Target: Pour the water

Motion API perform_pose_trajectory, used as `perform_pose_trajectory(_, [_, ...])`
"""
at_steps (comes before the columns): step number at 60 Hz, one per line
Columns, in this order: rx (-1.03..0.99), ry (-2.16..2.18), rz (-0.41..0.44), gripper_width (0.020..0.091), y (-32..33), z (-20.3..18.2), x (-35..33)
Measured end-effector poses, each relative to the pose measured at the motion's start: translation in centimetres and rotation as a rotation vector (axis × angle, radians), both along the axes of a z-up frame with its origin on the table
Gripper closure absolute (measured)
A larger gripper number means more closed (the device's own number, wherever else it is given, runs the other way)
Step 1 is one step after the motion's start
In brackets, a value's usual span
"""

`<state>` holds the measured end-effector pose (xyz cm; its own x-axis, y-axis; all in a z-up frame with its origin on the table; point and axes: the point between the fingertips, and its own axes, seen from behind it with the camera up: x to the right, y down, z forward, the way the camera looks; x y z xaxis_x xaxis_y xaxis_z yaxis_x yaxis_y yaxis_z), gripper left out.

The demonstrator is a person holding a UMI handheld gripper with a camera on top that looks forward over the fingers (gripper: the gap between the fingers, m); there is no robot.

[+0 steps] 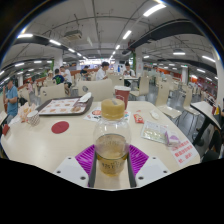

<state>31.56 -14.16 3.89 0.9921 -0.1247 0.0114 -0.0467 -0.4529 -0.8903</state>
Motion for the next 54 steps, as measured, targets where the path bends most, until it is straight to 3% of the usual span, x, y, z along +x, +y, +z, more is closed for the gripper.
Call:
perform_pose_trajectory(5, [-0.011, 0.007, -0.01, 0.07, 0.2, 0.0, -0.2])
perform_pose_trajectory(22, [-0.056, -0.109, -0.081, 0.0698, 1.5, 1.4, 0.5])
perform_pose_trajectory(41, [-0.031, -0.738, -0.105, 0.0699, 11.2, 14.3, -4.9])
perform_pose_trajectory(48, [-0.032, -1.05, -0.073, 0.0702, 15.7, 17.9, -9.9])
perform_pose_trajectory(54, [-0.036, -1.306, 0.006, 0.0698, 19.2, 18.8, -15.6])
